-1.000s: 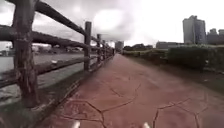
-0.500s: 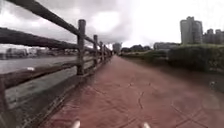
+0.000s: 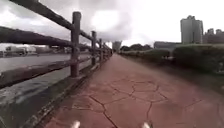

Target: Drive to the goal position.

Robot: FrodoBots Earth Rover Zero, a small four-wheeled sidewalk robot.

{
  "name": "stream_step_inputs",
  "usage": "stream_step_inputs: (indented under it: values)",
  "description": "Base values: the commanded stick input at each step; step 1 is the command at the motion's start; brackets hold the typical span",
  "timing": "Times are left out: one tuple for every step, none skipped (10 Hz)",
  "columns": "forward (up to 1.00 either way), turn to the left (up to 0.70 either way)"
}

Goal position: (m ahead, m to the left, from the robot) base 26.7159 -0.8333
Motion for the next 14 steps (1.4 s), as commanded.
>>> stream_step_inputs:
  values:
    - [0.70,0.00]
    - [0.70,0.00]
    - [0.70,0.00]
    - [0.70,0.00]
    - [0.70,0.00]
    - [0.70,0.00]
    - [0.70,0.00]
    - [0.70,0.00]
    - [0.70,0.00]
    - [0.70,0.00]
    - [0.70,0.00]
    - [0.70,0.00]
    - [0.70,0.00]
    - [0.70,0.00]
